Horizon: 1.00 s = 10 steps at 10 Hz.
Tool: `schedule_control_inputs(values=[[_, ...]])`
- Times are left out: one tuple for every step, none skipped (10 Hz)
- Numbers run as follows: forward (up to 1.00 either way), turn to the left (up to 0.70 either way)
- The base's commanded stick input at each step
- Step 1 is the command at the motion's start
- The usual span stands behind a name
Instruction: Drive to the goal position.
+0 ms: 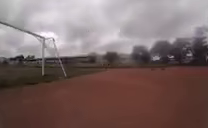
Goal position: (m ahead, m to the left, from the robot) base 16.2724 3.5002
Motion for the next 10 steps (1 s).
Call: schedule_control_inputs(values=[[0.70, -0.35], [0.70, -0.35], [0.70, -0.35], [0.70, -0.35], [0.70, -0.35], [0.70, -0.35], [0.70, -0.35], [0.70, -0.35], [0.70, -0.35], [0.70, -0.35]])
